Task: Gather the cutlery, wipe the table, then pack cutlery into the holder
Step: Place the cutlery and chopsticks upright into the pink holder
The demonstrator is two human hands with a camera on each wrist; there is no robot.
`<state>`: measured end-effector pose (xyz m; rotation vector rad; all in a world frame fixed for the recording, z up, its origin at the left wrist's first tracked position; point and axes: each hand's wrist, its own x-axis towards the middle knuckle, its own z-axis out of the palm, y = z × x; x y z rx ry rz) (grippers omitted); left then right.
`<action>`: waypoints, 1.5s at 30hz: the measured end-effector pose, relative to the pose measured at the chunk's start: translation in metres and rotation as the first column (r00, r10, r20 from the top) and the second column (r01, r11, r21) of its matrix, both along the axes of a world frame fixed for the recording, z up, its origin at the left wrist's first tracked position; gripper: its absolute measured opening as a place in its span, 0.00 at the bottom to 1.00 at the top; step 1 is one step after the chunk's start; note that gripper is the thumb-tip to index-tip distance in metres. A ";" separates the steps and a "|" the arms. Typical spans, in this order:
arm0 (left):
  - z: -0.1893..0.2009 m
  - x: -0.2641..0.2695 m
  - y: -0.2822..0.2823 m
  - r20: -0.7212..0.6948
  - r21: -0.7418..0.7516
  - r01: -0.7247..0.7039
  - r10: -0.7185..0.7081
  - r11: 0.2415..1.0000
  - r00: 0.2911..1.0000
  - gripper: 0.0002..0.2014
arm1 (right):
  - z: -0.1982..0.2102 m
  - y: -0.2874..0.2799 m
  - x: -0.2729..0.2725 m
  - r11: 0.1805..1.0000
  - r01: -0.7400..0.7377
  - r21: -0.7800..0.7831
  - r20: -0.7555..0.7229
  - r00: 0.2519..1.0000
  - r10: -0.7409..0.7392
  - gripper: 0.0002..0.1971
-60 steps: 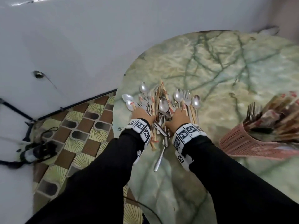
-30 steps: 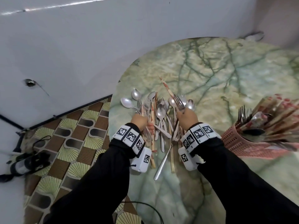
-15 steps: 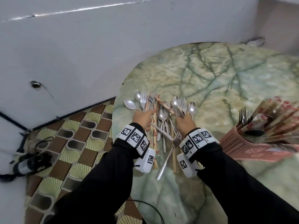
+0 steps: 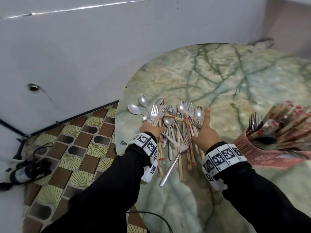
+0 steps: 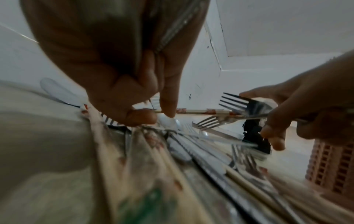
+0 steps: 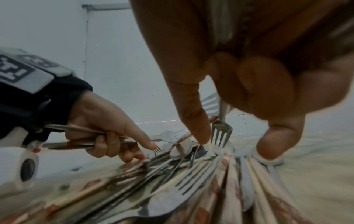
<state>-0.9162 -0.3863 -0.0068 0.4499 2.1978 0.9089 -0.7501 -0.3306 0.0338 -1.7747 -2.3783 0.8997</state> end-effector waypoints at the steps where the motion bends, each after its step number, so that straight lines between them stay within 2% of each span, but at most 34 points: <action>1: 0.000 0.002 0.000 -0.036 -0.014 0.010 -0.011 1.000 0.999 0.34 | -0.002 0.002 0.000 1.000 0.012 0.015 0.018 1.000 -0.012 0.53; 3: -0.002 0.003 0.001 -0.077 -0.038 0.018 -0.021 0.999 0.997 0.36 | -0.005 0.004 0.000 0.999 0.001 0.033 0.061 0.998 -0.003 0.50; 4: -0.003 0.003 0.001 -0.084 -0.045 0.016 -0.020 0.999 0.996 0.36 | -0.007 0.004 0.000 0.999 -0.028 0.025 0.089 0.996 0.026 0.45; 7: -0.001 0.004 0.002 -0.069 -0.013 -0.009 0.008 1.000 0.998 0.33 | -0.009 0.005 -0.001 0.996 -0.082 0.019 0.129 0.989 0.079 0.20; 9: 0.000 0.004 0.003 -0.021 0.039 -0.053 0.054 0.998 0.998 0.32 | -0.011 0.004 0.000 0.997 -0.078 0.030 0.107 0.992 0.074 0.14; 14: 0.001 0.001 0.015 0.191 0.172 -0.165 0.132 0.971 0.973 0.37 | -0.009 -0.001 0.003 0.992 -0.094 0.081 -0.003 0.996 0.095 0.13; 17: 0.001 0.002 0.020 0.324 0.225 -0.213 0.133 0.951 0.937 0.35 | -0.008 -0.006 0.002 0.987 -0.148 0.056 -0.099 0.983 0.153 0.13; 20: -0.003 0.001 0.024 0.390 0.223 -0.264 0.163 0.938 0.907 0.31 | -0.010 -0.011 0.001 0.976 -0.217 0.013 -0.123 0.968 0.217 0.14; 25: -0.003 0.003 0.021 0.417 0.220 -0.302 0.191 0.928 0.889 0.28 | -0.005 -0.013 0.003 0.968 -0.248 -0.027 -0.162 0.957 0.240 0.17; 30: 0.000 -0.004 0.019 0.355 0.225 -0.355 0.263 0.908 0.897 0.24 | -0.009 -0.004 0.008 0.975 -0.211 -0.070 -0.145 0.969 0.199 0.19; 33: 0.006 -0.017 0.020 0.299 0.313 -0.411 0.323 0.856 0.898 0.21 | -0.012 0.008 0.011 0.992 -0.087 -0.089 -0.121 0.990 0.076 0.09; 34: 0.008 -0.019 0.019 0.281 0.342 -0.382 0.294 0.859 0.914 0.20 | -0.013 0.012 0.010 0.994 -0.025 -0.111 -0.182 0.983 0.005 0.08; 36: 0.016 -0.014 0.015 0.229 0.385 -0.232 0.152 0.893 0.962 0.11 | -0.012 0.017 0.004 0.973 0.061 -0.224 -0.344 0.929 -0.138 0.12; 38: 0.023 -0.001 0.011 0.160 0.386 -0.006 -0.061 0.923 0.985 0.04 | -0.009 0.018 -0.008 0.932 0.037 -0.360 -0.470 0.856 -0.215 0.12; 41: 0.023 0.022 0.008 0.080 0.368 0.251 -0.300 0.895 0.951 0.03 | -0.008 0.015 -0.030 0.892 -0.043 -0.450 -0.564 0.788 -0.247 0.12; 43: 0.018 0.029 0.006 0.099 0.374 0.289 -0.348 0.881 0.932 0.07 | -0.011 0.016 -0.040 0.875 -0.077 -0.479 -0.608 0.748 -0.267 0.09; 45: 0.014 0.028 0.005 0.170 0.368 0.275 -0.355 0.888 0.919 0.12 | -0.013 0.018 -0.043 0.855 -0.091 -0.510 -0.605 0.744 -0.282 0.09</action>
